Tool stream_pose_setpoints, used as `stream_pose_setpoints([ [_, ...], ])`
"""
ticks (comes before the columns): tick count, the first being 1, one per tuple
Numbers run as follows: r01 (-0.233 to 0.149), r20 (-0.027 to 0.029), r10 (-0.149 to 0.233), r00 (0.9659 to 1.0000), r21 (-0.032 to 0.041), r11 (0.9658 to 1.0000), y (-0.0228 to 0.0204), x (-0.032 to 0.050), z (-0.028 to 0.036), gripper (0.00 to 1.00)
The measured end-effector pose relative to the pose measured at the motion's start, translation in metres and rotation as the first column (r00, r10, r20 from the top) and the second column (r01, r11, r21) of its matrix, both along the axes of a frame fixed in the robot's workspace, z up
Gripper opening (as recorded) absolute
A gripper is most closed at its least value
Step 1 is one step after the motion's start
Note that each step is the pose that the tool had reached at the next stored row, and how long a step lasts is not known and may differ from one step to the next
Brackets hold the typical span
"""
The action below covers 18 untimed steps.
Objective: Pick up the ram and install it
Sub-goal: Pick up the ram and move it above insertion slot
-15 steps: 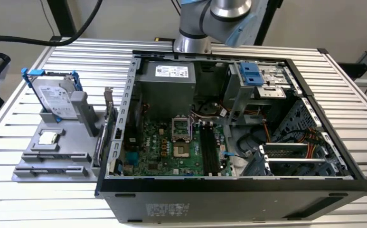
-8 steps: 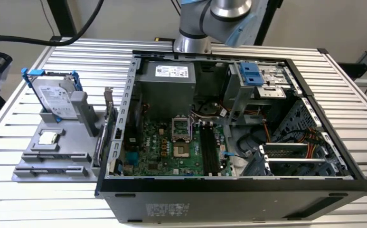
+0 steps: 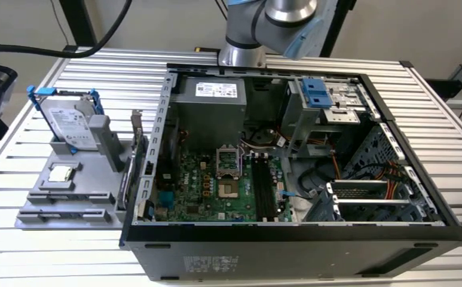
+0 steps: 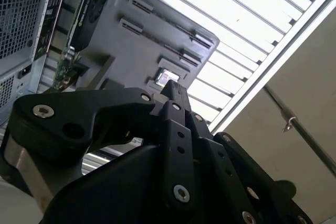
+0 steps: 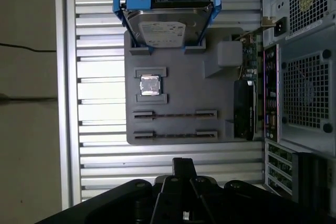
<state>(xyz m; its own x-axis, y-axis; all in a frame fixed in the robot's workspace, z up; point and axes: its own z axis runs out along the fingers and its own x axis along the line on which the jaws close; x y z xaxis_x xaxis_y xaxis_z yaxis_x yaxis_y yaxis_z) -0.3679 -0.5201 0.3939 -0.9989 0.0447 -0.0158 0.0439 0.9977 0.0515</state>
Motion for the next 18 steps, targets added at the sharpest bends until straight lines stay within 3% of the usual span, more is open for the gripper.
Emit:
stream_pose_setpoints([
  [18,-0.056,0.0001,0.056,0.9984,0.0001,0.9984,0.0,0.0,0.0004,0.0],
])
